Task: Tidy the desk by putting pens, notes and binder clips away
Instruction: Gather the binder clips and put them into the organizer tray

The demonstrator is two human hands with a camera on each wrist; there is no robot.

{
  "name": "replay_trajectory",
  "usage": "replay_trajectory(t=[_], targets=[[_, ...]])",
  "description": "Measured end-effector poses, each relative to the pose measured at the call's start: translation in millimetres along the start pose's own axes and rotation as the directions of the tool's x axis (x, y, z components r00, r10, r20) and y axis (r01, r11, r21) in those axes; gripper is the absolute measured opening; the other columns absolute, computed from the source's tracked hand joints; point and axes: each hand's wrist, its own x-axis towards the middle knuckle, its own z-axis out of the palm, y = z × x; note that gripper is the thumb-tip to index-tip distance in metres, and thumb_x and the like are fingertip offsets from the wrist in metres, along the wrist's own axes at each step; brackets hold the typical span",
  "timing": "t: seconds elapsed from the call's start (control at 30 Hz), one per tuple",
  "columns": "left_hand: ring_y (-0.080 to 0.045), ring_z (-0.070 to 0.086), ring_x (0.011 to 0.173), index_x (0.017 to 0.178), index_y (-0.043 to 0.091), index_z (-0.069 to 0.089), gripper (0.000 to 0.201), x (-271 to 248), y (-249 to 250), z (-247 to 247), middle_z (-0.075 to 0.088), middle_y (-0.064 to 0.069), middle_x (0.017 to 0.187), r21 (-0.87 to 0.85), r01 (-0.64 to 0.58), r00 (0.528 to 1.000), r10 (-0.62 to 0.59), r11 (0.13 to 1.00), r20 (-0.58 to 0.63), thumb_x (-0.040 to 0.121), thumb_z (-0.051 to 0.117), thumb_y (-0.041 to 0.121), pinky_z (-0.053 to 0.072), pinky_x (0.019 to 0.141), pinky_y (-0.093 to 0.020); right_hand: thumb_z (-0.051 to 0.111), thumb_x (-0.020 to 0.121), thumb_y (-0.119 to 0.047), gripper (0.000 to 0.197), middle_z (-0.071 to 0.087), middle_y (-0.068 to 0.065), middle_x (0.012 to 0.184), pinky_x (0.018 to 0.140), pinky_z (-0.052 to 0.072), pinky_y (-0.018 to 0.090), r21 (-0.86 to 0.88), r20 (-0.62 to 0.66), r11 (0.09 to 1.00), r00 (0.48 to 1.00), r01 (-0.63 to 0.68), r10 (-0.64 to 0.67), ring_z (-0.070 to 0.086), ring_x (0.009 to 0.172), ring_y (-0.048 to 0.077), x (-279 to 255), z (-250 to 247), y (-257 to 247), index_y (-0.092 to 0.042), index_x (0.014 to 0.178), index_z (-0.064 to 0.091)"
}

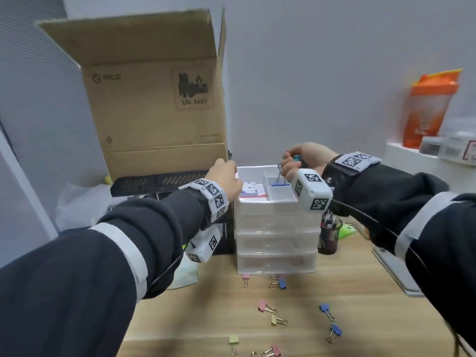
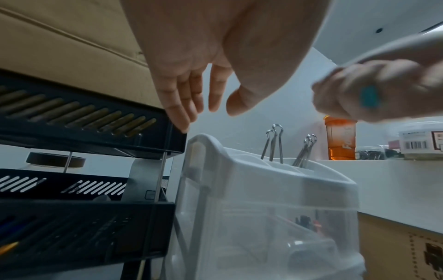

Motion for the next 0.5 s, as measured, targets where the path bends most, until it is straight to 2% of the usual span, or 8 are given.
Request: replay_trajectory(t=[0.1,0.17,0.27,0.37,0.43,0.5], targets=[[-0.028,0.057,0.094,0.114,0.009,0.053,0.026,9,-1,1,0.046,-0.011,0.117,0.049,0.015,0.998,-0.018,0.999,0.06,0.093,0.053,0.025,0.052,0.086,-0.041,0.033,0.101,-0.016,0.034,0.038,0.0,0.054,0.037,0.031,0.015,-0.034,-0.016,0.994,0.995,0.1,-0.101,0.031,0.036,0.008,25,16,-43,-0.011,0.067,0.039],[-0.029,0.057,0.093,0.113,0.008,0.053,0.026,15,-3,5,0.047,-0.011,0.116,0.082,-0.003,0.998,-0.002,0.997,0.063,0.093,0.054,0.024,0.052,0.085,-0.039,0.032,0.101,-0.016,0.034,0.037,0.0,0.055,0.04,0.029,0.015,-0.08,-0.061,0.989,0.989,0.128,-0.133,0.03,0.037,0.008,49,21,-63,-0.011,0.068,0.039],[-0.024,0.055,0.084,0.113,0.007,0.053,0.023,21,-5,11,0.046,-0.009,0.115,0.058,-0.011,0.995,0.004,0.998,0.103,0.095,0.053,0.022,0.049,0.077,-0.033,0.032,0.102,-0.015,0.035,0.039,0.001,0.053,0.041,0.031,0.016,-0.154,-0.171,0.979,0.972,0.132,-0.158,0.03,0.04,0.008,89,18,-81,-0.01,0.068,0.04],[-0.023,0.055,0.079,0.102,0.006,0.055,0.012,25,-4,13,0.051,-0.009,0.107,0.008,-0.009,0.992,0.008,1.0,0.127,0.096,0.049,0.014,0.043,0.067,-0.029,0.029,0.102,-0.013,0.036,0.039,0.002,0.046,0.053,0.032,0.018,-0.325,-0.214,0.942,0.963,0.088,-0.164,0.035,0.033,0.012,124,10,-87,-0.011,0.067,0.038],[-0.023,0.052,0.076,0.092,0.008,0.052,0.004,25,-3,14,0.054,-0.008,0.094,-0.012,-0.004,0.992,0.005,1.0,0.128,0.094,0.048,0.008,0.04,0.059,-0.027,0.03,0.102,-0.014,0.036,0.037,0.001,0.055,0.052,0.034,0.018,-0.34,-0.228,0.939,0.964,0.056,-0.14,0.036,0.029,0.013,139,4,-84,-0.011,0.068,0.039],[-0.023,0.051,0.074,0.091,0.009,0.051,0.003,25,-2,14,0.054,-0.006,0.087,-0.024,0.006,0.991,-0.003,1.0,0.131,0.093,0.049,0.007,0.039,0.058,-0.027,0.032,0.103,-0.014,0.035,0.036,0.0,0.063,0.043,0.037,0.019,-0.346,-0.229,0.938,0.966,0.035,-0.121,0.037,0.028,0.012,149,-3,-76,-0.01,0.069,0.04]])
